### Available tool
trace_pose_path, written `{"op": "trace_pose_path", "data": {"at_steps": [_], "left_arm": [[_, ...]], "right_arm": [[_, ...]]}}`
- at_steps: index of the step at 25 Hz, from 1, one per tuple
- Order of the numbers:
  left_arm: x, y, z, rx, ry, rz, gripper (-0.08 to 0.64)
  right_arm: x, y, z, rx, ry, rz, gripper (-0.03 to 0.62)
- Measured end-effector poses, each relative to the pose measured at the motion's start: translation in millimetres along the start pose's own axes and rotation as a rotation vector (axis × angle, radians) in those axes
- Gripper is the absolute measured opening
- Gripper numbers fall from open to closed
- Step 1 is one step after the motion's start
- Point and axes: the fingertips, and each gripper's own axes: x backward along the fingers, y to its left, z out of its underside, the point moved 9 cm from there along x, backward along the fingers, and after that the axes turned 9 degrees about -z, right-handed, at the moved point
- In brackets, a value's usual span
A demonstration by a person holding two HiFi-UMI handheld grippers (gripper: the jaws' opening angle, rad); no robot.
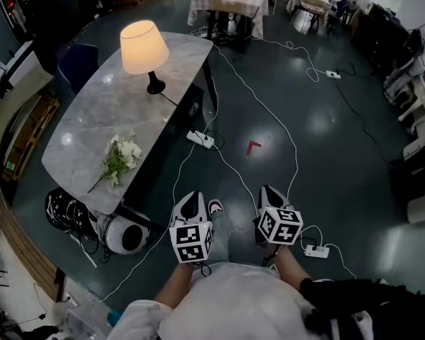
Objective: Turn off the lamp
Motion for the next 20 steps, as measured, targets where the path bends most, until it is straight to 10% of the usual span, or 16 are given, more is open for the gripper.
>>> {"op": "trace_pose_path", "data": {"at_steps": [20], "left_arm": [[-168.6,37.7,-75.3,0.050,0.013,-0.064,-0.002]], "right_arm": [[-166.5,-22.7,-110.5,0.070,0.039,-0.061,-0.002]]}}
